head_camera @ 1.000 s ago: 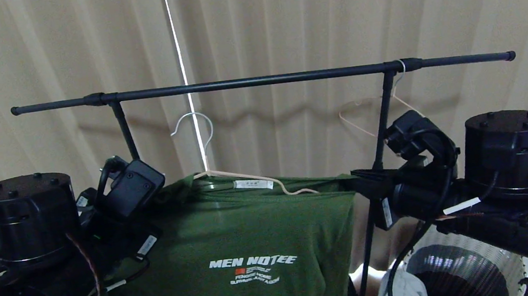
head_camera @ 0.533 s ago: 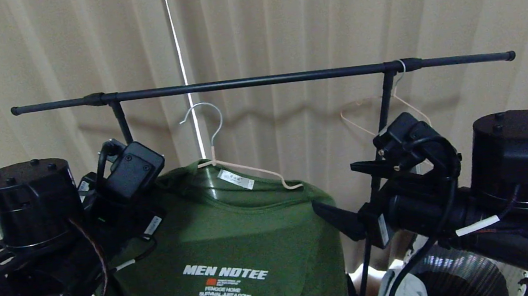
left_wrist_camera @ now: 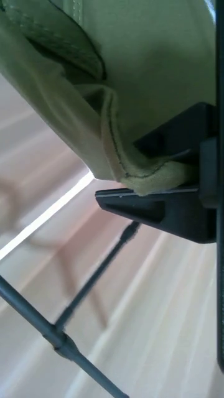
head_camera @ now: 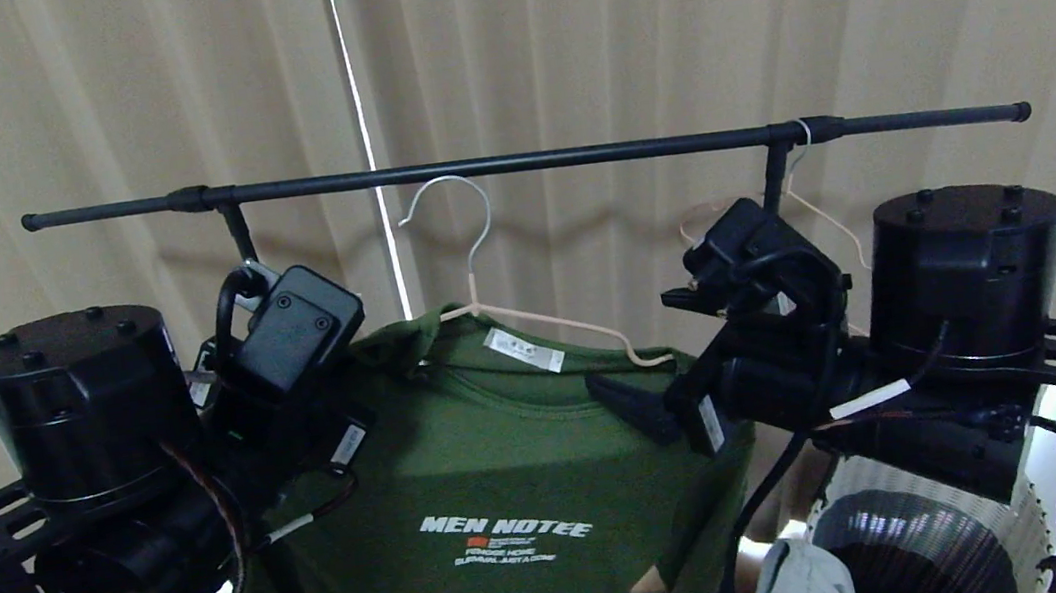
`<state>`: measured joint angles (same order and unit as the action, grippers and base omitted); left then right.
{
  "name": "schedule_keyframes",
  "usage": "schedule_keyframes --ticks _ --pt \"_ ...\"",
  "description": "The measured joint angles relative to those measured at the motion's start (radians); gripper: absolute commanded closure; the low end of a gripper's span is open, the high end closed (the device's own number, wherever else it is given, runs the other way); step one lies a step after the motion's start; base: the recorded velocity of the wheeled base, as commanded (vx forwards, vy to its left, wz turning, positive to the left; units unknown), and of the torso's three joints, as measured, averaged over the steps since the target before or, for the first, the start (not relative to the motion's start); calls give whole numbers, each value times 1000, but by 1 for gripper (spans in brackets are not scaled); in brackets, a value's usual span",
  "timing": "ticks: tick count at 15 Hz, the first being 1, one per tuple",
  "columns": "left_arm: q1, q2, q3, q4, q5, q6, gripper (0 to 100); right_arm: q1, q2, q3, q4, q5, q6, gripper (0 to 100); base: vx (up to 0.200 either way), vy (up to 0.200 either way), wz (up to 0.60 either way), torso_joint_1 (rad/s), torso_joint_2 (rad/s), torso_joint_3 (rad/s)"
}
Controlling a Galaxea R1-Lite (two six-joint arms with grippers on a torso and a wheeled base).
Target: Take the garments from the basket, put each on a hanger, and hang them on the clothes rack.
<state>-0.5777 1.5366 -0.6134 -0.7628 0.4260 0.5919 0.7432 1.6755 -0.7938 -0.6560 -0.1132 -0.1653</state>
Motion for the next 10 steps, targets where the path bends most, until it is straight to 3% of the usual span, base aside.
schedule_keyframes --ticks 3,8,9,10 --pt "-15 -6 10 1 0 0 100 -49 52 -80 0 -2 -77 0 0 0 0 0 0 0" --pt "-29 -17 14 1 0 -8 100 -68 95 -113 -3 -2 -83 0 0 0 0 0 0 0" --pt "-34 -18 13 1 0 -12 100 -69 99 -114 -5 -1 -83 100 0 0 0 0 0 0" --pt "-39 -18 11 1 0 -14 100 -68 101 -114 -7 -2 -83 100 0 0 0 0 0 0"
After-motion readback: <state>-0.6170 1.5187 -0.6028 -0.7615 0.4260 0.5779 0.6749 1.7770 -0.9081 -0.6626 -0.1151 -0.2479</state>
